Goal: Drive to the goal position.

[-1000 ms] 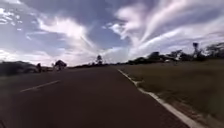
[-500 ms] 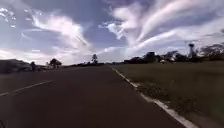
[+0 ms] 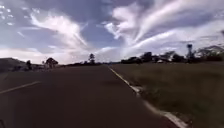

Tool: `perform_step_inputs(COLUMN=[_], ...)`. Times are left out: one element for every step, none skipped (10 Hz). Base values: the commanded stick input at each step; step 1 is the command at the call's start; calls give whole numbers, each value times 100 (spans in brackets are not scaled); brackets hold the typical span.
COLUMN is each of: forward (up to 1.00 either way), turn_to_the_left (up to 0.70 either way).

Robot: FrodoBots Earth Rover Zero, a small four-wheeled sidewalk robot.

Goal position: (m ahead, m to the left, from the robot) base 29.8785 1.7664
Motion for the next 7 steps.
perform_step_inputs(forward=[100, 100, 100, 100, 100, 100, 100], turn_to_the_left=[0, 0, 0, 0, 0, 10, 21])
